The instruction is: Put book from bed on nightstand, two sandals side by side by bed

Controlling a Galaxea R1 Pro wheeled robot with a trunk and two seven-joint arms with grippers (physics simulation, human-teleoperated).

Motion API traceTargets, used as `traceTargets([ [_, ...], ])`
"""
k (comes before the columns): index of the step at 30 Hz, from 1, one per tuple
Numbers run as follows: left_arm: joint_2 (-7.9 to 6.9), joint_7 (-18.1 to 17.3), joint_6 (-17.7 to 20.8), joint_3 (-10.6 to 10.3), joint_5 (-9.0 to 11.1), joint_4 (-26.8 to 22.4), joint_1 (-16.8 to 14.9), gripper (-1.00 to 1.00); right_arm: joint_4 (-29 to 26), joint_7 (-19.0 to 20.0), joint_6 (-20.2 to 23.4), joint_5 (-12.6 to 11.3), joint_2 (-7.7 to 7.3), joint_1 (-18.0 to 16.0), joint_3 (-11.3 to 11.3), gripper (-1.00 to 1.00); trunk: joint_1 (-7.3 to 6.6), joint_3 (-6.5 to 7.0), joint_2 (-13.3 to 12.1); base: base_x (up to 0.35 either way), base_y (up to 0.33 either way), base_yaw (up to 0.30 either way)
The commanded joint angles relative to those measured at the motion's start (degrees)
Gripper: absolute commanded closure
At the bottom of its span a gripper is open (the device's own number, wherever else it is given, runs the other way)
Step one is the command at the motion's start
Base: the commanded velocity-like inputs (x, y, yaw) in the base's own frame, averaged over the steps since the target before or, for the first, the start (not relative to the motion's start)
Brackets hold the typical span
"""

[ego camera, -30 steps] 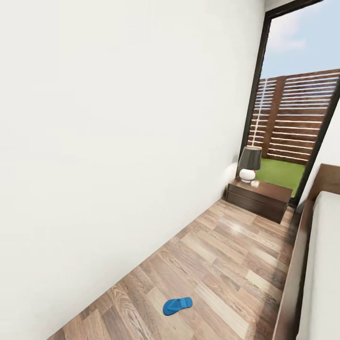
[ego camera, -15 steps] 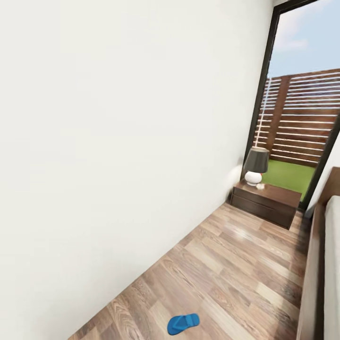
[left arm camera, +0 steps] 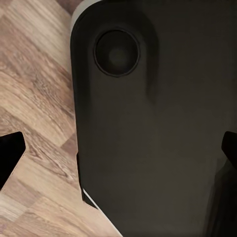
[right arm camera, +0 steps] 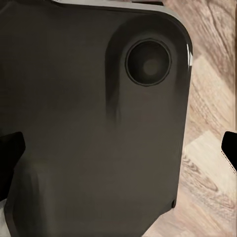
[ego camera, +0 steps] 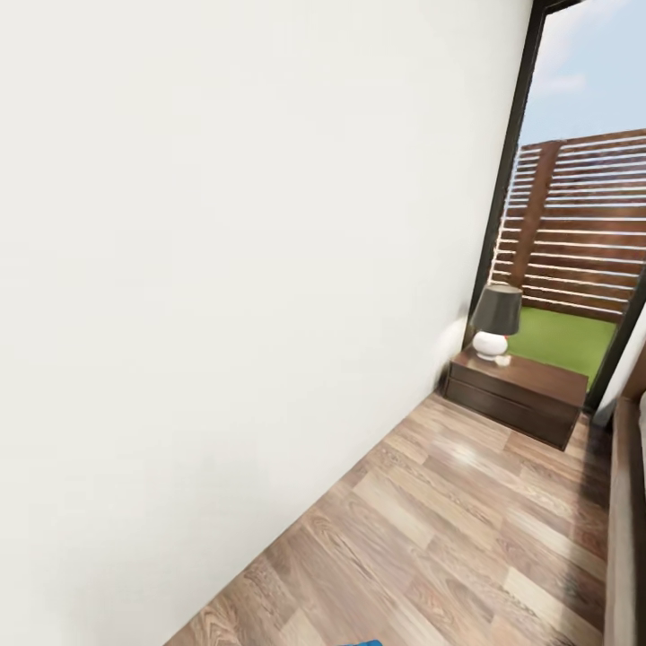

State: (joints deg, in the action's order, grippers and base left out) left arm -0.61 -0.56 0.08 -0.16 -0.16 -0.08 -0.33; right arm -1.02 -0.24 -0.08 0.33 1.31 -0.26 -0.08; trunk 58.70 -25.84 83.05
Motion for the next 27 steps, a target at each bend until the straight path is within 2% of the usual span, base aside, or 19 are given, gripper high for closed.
traceTargets([
  [1, -0.01, -0.06, 0.01, -0.01, -0.02, -0.01, -0.03, -1.00, -0.02, -0.03, -0.01, 0.03, 0.01, -0.04, -0.01, -1.00, 0.03, -0.06, 0.03, 0.332, 0.042, 0.000],
  [18, -0.01, -0.06, 0.01, 0.04, -0.02, -0.01, -0.03, -1.00, -0.03, 0.02, -0.01, 0.02, 0.01, -0.04, -0.01, -1.00, 0.03, -0.06, 0.03, 0.283, 0.168, 0.000],
  [27, -0.01, -0.06, 0.01, 0.07, -0.07, -0.01, -0.03, -1.00, 0.01, 0.47, -0.01, 0.02, 0.01, -0.03, -0.01, -1.00, 0.03, -0.06, 0.03, 0.109, 0.075, -0.066],
])
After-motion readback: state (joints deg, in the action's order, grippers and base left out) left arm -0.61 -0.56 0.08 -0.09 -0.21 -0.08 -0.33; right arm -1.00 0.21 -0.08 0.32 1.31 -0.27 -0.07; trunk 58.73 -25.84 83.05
